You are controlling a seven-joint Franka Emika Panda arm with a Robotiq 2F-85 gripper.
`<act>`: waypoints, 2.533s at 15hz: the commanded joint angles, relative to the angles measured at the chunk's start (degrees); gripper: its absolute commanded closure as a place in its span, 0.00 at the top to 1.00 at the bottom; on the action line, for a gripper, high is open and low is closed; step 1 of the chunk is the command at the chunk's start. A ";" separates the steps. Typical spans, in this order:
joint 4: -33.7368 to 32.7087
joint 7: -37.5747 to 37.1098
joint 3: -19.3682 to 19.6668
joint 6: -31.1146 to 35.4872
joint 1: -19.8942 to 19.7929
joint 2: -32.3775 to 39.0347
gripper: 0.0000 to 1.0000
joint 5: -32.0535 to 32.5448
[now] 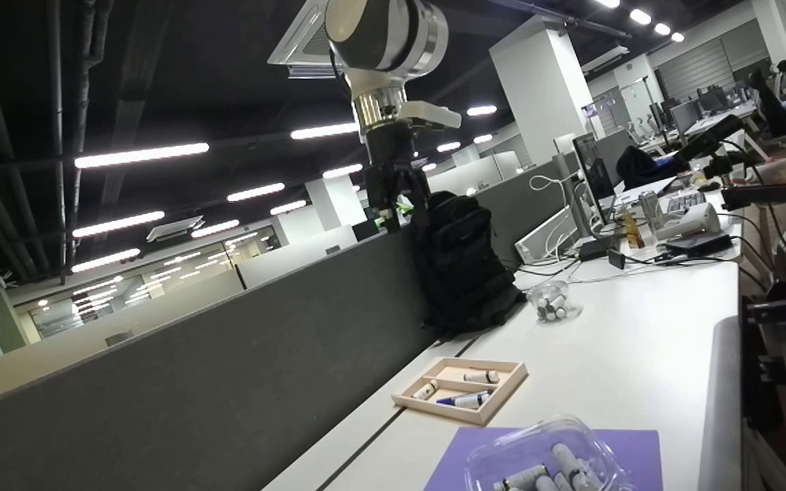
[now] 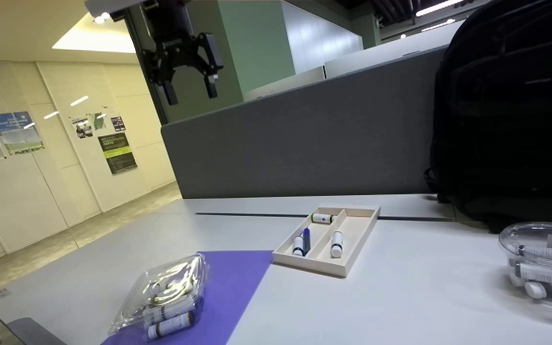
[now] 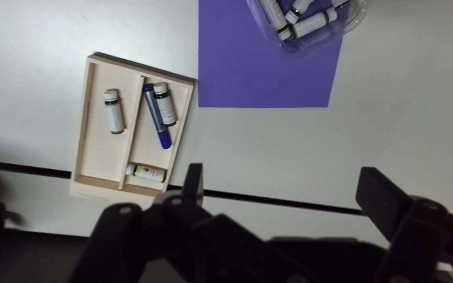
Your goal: Take the bottle in the right compartment box and put it on the table
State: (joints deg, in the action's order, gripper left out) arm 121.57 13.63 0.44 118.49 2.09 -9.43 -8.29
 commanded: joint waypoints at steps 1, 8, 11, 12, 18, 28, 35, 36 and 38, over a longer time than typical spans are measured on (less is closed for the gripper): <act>-2.35 2.26 0.02 -2.55 -0.06 2.57 1.00 -0.93; -9.26 3.71 -0.19 -3.33 -0.62 10.47 1.00 0.60; -11.62 3.91 0.29 1.14 -1.52 16.09 1.00 2.01; -12.46 3.96 0.33 2.63 -1.91 18.48 1.00 2.45; -21.74 0.90 0.97 3.07 -3.53 32.65 1.00 8.76; -26.82 -0.27 1.20 6.84 -5.01 39.84 1.00 11.13; -29.68 -2.80 4.44 6.17 -5.01 46.60 1.00 17.50; -29.84 -2.67 4.88 6.33 -5.34 47.60 1.00 18.00; -30.78 -2.44 5.49 6.29 -5.92 49.70 1.00 18.93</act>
State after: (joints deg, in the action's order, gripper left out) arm 94.06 12.90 5.21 125.55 -3.08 37.00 8.56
